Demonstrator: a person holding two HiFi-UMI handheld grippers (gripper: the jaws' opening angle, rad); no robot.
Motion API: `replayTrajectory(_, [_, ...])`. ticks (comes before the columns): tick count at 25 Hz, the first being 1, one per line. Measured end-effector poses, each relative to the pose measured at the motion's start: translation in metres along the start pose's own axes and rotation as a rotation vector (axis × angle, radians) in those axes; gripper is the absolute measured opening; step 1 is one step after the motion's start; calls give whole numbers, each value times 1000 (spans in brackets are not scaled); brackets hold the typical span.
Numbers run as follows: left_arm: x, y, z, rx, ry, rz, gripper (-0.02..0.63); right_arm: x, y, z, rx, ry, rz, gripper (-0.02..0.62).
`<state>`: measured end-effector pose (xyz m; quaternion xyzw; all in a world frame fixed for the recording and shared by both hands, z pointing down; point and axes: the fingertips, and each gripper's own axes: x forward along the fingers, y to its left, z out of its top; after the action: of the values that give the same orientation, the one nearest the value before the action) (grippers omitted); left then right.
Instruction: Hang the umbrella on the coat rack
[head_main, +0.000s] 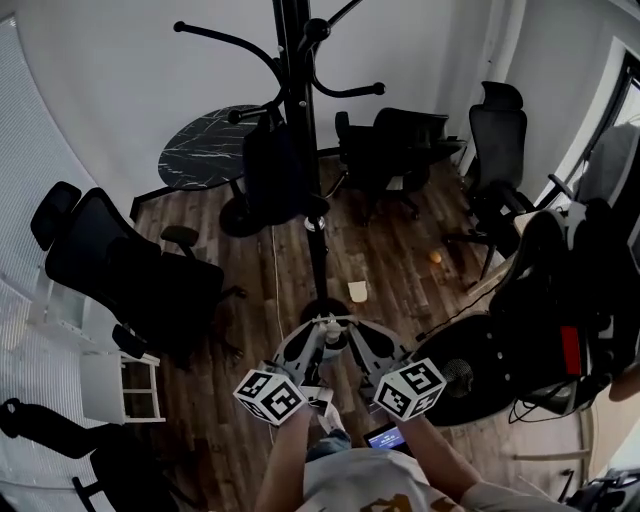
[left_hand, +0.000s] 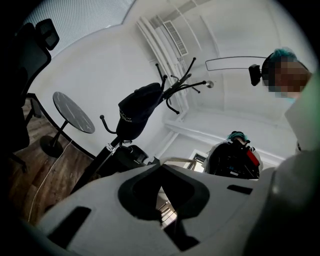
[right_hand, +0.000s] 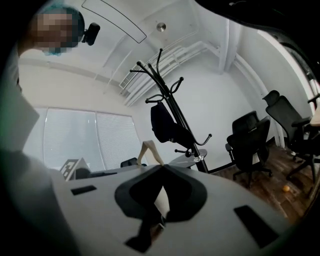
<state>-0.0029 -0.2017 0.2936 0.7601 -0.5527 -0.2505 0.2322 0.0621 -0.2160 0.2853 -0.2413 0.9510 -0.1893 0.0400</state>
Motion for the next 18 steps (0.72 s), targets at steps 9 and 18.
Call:
replayTrajectory(9, [46,53,28,-13,41,-48,18,67,-32,5,10,-7,-64,12])
replayTrajectory(18, [70,77,41,-27,59,-95,18,96,-47,6,8,-23,-114,12])
